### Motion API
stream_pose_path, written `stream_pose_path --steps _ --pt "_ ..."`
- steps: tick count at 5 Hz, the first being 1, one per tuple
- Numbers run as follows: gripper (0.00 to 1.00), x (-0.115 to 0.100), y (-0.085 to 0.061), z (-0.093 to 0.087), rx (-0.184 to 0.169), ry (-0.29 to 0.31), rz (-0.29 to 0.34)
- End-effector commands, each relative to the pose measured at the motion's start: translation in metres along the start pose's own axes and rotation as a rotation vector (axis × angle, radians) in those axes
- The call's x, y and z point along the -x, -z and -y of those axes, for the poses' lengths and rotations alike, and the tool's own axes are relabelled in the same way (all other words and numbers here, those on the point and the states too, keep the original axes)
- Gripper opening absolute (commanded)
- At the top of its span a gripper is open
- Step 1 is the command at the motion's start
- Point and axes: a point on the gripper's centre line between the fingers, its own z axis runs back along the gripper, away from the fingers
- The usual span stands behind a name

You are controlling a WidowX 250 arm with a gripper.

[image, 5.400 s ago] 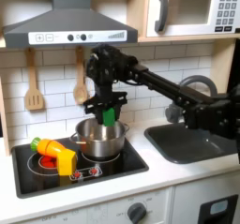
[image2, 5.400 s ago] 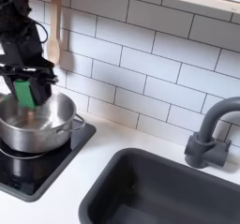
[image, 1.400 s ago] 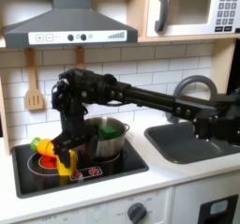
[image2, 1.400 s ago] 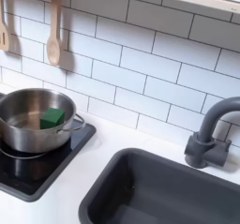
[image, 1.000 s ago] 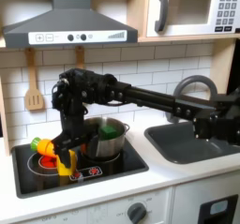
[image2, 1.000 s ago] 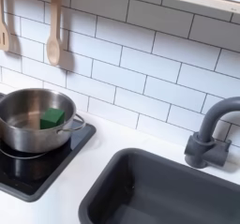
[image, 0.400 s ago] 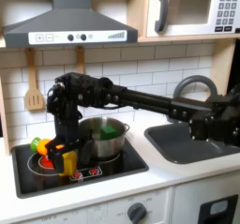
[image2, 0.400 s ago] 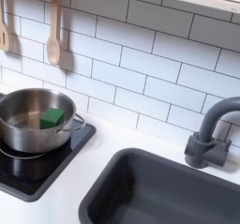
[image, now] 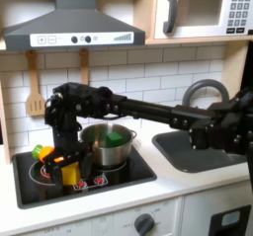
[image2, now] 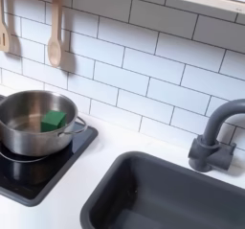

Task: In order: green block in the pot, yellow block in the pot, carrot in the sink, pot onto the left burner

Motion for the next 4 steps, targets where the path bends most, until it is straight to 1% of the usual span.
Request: stream_pose_path --steps 1,3,4 --pt "1.0 -0.0052 0.0172 -0.0011 0.015 0.009 -0.019" --pt "1.0 -0.009 0.0158 0.0004 0.034 0.047 -0.008" --pt "1.0 -0.0133 0.0144 0.0039 0.064 0.067 0.003"
